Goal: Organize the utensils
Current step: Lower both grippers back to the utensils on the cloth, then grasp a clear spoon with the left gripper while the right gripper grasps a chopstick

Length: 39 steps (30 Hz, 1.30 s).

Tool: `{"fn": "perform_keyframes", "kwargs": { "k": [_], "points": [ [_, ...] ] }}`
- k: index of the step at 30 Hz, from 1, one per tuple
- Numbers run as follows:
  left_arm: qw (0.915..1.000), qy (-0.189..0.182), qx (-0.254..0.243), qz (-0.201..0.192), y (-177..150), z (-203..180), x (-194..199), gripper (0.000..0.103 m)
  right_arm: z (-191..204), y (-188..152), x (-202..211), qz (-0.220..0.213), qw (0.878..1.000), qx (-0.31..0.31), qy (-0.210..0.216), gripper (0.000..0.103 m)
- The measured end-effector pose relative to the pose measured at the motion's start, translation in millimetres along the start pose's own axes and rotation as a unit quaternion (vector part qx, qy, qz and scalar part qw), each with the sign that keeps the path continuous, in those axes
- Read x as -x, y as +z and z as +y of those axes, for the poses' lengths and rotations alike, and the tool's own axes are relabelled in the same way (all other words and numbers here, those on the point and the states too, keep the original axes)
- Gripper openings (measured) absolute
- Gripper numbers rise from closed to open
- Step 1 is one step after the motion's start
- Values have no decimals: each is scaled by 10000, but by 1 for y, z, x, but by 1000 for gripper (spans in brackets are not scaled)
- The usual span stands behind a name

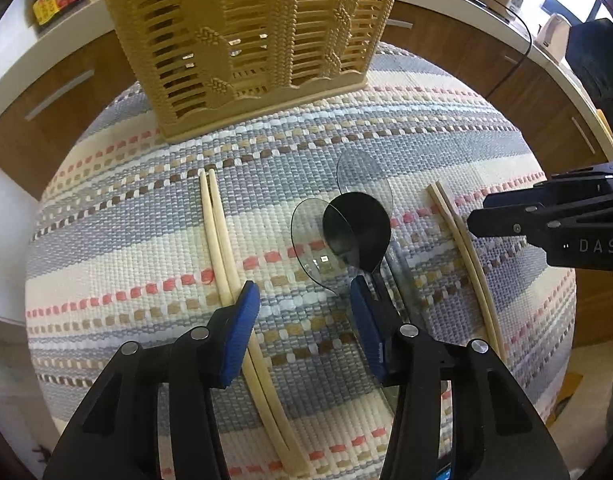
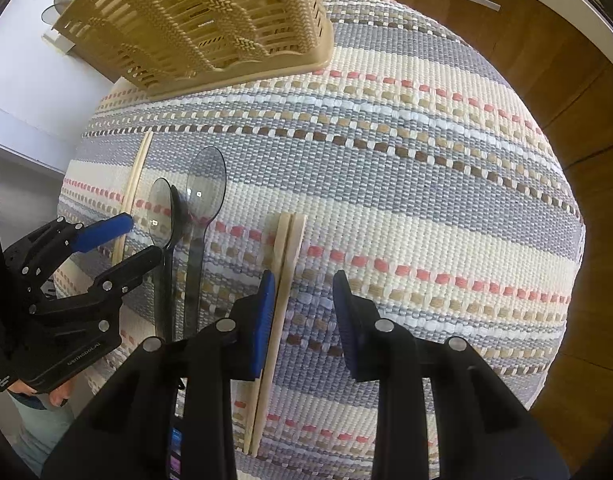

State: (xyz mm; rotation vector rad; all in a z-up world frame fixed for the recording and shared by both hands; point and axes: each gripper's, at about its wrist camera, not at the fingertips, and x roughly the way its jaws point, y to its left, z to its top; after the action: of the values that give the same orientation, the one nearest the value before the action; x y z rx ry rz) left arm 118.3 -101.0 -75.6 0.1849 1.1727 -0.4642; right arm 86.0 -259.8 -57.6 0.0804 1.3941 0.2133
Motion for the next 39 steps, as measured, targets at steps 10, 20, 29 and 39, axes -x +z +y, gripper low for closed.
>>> {"fn": "perform_keyframes", "kwargs": {
  "k": [10,20,29,39],
  "points": [
    [9995,-273,-29,124,-7,-3,6,45,-3,0,4,-24,10000,-42,50,27],
    [9997,-179,-137,129,-9,-11,5,36,-7,-5,17,-83,10000,30,34,27],
    [9993,219,-299,64,1,-17,1,35,4,2,5,110,9999,1,16,27],
    [9997,19,150,-180,7,9,8,10,23,9,-11,166,9993,264,-196,20]
  ]
}}
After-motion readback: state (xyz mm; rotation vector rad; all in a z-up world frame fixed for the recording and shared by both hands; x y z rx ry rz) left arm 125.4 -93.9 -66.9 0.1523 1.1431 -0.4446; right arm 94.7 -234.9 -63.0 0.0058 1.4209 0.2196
